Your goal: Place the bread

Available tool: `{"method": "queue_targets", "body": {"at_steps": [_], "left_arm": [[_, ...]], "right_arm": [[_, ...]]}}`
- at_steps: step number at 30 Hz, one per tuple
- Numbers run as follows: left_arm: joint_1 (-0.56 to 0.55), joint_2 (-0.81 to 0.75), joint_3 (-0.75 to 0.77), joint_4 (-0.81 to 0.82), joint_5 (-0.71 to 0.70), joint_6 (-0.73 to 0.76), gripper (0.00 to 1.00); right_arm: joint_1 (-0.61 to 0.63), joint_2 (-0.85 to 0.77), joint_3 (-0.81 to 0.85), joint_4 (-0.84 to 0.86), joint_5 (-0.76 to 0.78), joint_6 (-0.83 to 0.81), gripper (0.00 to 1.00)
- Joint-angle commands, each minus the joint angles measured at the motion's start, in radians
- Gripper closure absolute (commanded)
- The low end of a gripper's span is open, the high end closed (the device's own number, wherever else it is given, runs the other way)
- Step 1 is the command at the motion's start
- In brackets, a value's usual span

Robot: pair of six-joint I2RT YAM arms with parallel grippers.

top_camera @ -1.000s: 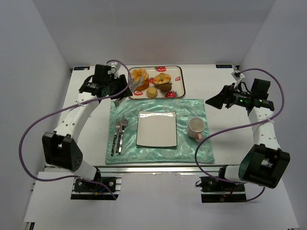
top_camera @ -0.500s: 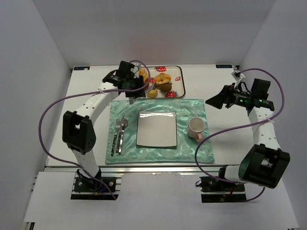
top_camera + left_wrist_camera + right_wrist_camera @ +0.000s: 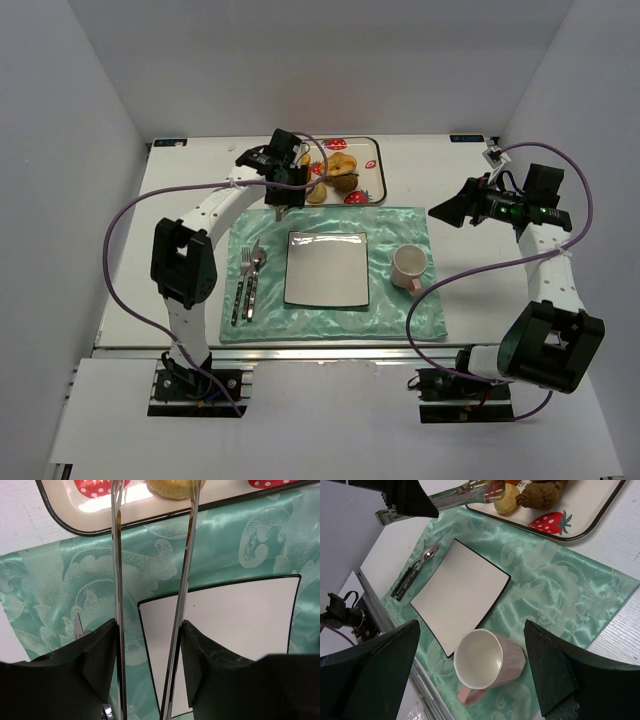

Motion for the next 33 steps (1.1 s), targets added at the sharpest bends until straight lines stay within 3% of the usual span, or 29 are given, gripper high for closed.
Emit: {"method": "queue_targets", "body": {"at_steps": [1,33], "left_arm": [[-0.005,-0.026,0.027,0.005,-0.006,0.018,0.39],[-0.008,-0.017,-0.02,0.068,0.103,-0.009,0.35]], "right_arm": [[-0.006,-0.015,-0.005,0.032,-0.024,0.005,0.11],[-0.006,-0.023,-0.014,0.037,-0.026,0.003,0.11]]}}
